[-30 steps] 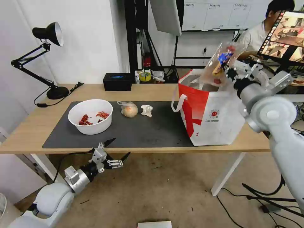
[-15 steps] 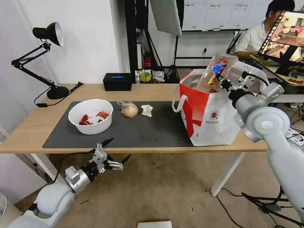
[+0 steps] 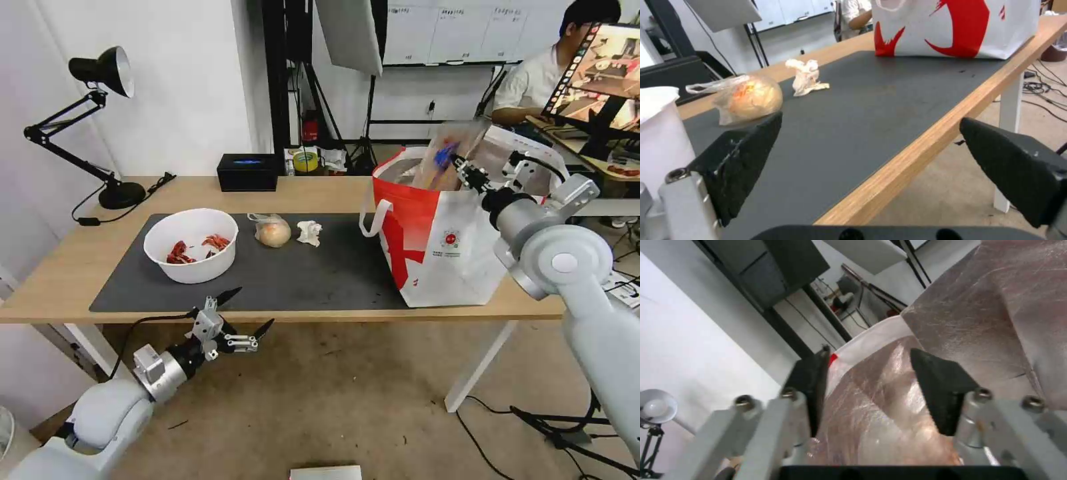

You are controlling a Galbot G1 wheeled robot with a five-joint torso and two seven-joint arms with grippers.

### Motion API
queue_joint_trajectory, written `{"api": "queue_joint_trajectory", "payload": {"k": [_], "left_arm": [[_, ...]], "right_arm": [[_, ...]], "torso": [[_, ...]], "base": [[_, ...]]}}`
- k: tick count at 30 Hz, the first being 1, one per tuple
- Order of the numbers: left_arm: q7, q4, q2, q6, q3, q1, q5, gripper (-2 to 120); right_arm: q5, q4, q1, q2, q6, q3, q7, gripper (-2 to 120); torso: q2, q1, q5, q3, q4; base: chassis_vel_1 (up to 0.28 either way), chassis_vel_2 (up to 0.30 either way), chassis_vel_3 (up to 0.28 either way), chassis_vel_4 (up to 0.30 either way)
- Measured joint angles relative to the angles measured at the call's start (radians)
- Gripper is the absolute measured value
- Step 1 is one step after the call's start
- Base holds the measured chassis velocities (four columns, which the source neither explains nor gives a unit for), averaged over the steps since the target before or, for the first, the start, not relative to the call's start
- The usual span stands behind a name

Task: Pick up the trash from the table and place it into the takeout bag.

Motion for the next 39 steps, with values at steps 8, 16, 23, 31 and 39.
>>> {"api": "queue_joint_trajectory", "payload": {"k": [8, 16, 23, 31, 39], "left_arm": [[-0.001, -0.001, 0.008, 0.001, -0.002, -0.001, -0.003, 100], [-0.004, -0.002, 0.02, 0.001, -0.007, -0.009, -0.017, 100], [-0.028, 0.002, 0.016, -0.001, -0.017, -0.009, -0.022, 100], [-0.041, 0.01, 0.024, -0.007, -0.035, -0.016, -0.021, 100], [-0.108, 0.007, 0.016, 0.0, -0.075, 0.009, 0.004, 100]], "right_arm": [[0.006, 0.001, 0.002, -0.003, -0.001, -0.001, 0.0, 71], [-0.013, 0.014, 0.024, -0.018, -0.002, -0.011, -0.038, 100], [-0.222, 0.066, 0.034, -0.053, 0.001, -0.069, -0.162, 100], [-0.433, 0.201, -0.109, -0.118, 0.013, -0.067, -0.364, 100], [-0.619, 0.286, -0.339, -0.142, 0.094, -0.004, -0.457, 100]], "torso": [[0.0, 0.0, 0.0, 0.0, 0.0], [0.0, 0.0, 0.0, 0.0, 0.0], [0.0, 0.0, -0.0001, 0.0, 0.0001], [0.0, 0.0, 0.0, 0.0, -0.0002], [0.0, 0.0, 0.0, 0.0, -0.0001]], "base": [[0.0, 0.0, 0.0, 0.0], [0.0, 0.0, 0.0, 0.0], [0.0, 0.0, 0.0, 0.0], [0.0, 0.0, 0.0, 0.0], [0.0, 0.0, 0.0, 0.0]]}}
